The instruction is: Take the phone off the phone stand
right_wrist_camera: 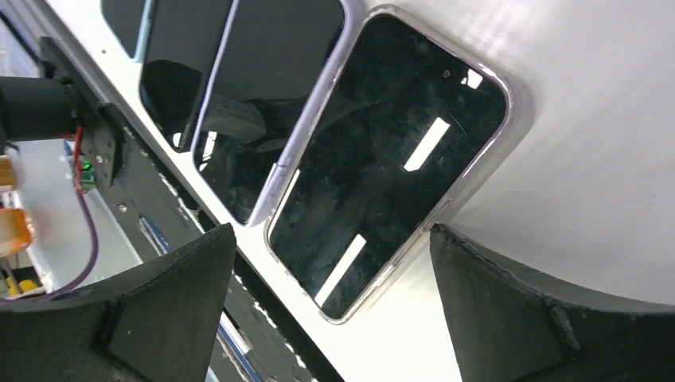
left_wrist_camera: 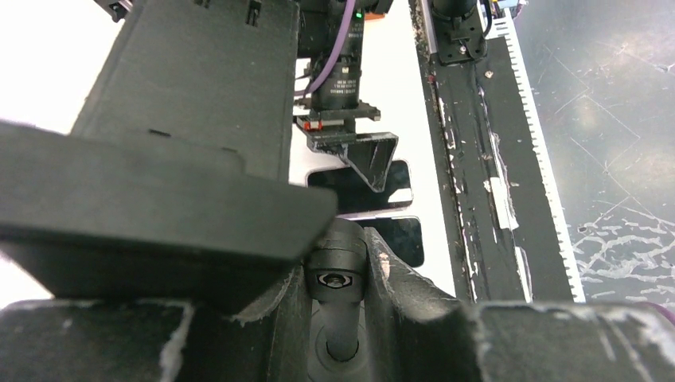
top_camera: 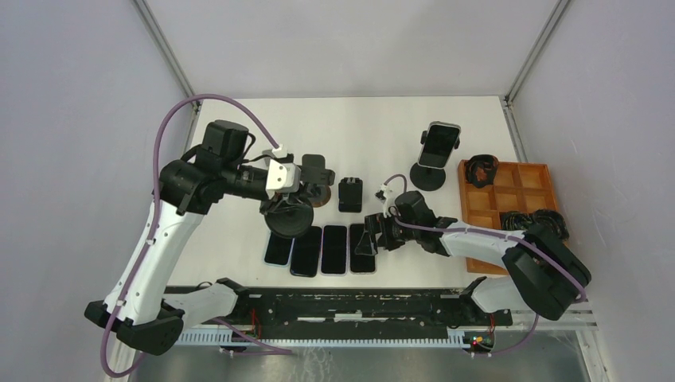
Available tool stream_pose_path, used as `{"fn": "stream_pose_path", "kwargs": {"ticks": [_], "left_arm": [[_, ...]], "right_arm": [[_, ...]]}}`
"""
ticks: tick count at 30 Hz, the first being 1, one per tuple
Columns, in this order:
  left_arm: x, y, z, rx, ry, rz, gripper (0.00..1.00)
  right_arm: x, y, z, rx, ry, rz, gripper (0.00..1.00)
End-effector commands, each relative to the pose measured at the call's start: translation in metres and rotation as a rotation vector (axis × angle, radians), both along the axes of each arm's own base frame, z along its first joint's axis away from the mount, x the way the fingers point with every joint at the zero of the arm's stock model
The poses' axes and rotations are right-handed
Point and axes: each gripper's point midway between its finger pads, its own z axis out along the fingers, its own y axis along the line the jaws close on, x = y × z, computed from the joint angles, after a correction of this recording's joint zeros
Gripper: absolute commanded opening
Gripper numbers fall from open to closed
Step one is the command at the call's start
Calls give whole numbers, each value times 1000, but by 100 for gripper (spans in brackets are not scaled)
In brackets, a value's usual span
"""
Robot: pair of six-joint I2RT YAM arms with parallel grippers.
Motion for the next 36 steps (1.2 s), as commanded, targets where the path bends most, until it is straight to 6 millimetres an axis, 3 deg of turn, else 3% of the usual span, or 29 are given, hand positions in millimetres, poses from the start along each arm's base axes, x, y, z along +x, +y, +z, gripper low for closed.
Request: {"fn": "stream_pose_path", "kwargs": {"ticks": [1,5,9,12,15,20,24,29,32,36], "left_arm": [[-8,-7,39,-109,-70,-38,2],[-7,-6,39,-107,-77,-31,2],[-6,-6,36,-102,-74,-28,2],[-6,-6,35,-99,-74,-28,2],[-7,-5,32,-93,-85,-39,2],[-14,-5,28,-95,-92,-88,2],[-20,-1,17,-61,-119,-136,2],[-17,8,3,5,-200,-139,2],[-13,13,-7,41,-252,-143,2],[-9,18,-16,84,-307,-157,2]], "right_arm": [[-2,24,2,58,15,39,98],[1,47,22,100,-13,77,98],[13,54,57,133,-77,78,98],[37,46,111,139,-234,55,98],[47,38,190,250,-401,66,98],[25,41,297,458,-602,187,98],[9,48,353,600,-652,267,98],[0,57,387,703,-631,318,98],[-11,66,394,782,-580,355,98],[-20,82,388,785,-532,399,98]]}}
